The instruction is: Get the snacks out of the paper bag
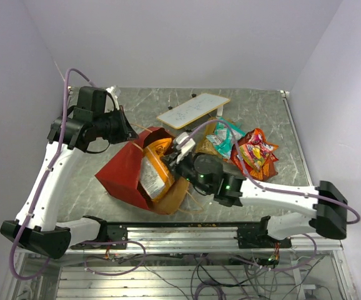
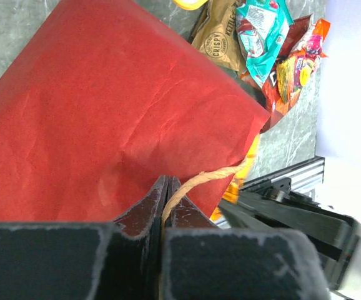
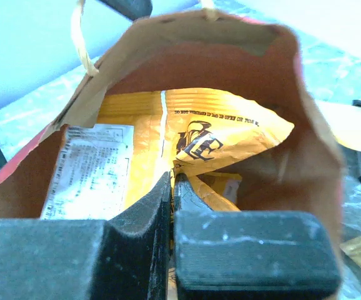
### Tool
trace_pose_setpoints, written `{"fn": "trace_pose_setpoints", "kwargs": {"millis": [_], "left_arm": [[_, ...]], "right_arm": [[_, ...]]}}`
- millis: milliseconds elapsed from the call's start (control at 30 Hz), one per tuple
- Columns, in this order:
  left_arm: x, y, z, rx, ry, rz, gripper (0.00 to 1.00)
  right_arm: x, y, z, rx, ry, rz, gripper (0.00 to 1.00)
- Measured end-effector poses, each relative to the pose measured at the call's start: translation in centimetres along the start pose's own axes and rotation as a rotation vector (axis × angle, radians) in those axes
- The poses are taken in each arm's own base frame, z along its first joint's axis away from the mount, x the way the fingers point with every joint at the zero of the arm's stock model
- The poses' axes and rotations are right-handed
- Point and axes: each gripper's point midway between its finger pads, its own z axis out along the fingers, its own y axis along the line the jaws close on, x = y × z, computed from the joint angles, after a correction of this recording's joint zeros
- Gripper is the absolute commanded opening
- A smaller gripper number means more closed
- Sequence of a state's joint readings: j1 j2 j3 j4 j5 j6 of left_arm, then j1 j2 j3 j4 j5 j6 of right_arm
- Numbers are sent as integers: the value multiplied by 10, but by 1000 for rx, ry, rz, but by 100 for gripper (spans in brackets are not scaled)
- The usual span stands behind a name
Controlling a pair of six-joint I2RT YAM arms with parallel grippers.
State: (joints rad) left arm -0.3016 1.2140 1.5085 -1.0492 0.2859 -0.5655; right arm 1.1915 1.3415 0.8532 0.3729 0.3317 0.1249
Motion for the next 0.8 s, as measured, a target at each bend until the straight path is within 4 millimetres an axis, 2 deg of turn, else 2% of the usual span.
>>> {"fn": "trace_pose_setpoints", "kwargs": {"millis": [233,300,400,567,633,700,800], "left_arm": [[-6,2,1,-13,-27,-14,7],[-7,2,1,-13,-32,-14,7],[-10,2,1,-15,-43,-14,7],[-12,2,5,-15,-47,-15,7],[-14,3,9,-16,-44,-18,7],[-15,3,13,-19,-38,-21,7],[-15,5,18,-27,-26,-28,7]], "right_arm": [[-42,-24,-38,85,-16,12,0],[-60,-33,-47,124,-29,5,0],[-97,-48,-63,186,-83,-4,0],[-173,-78,-103,311,-229,-3,0],[-197,-92,-119,371,-277,-13,0],[-210,-105,-132,437,-302,-43,0],[-215,-131,-148,596,-296,-134,0]]}}
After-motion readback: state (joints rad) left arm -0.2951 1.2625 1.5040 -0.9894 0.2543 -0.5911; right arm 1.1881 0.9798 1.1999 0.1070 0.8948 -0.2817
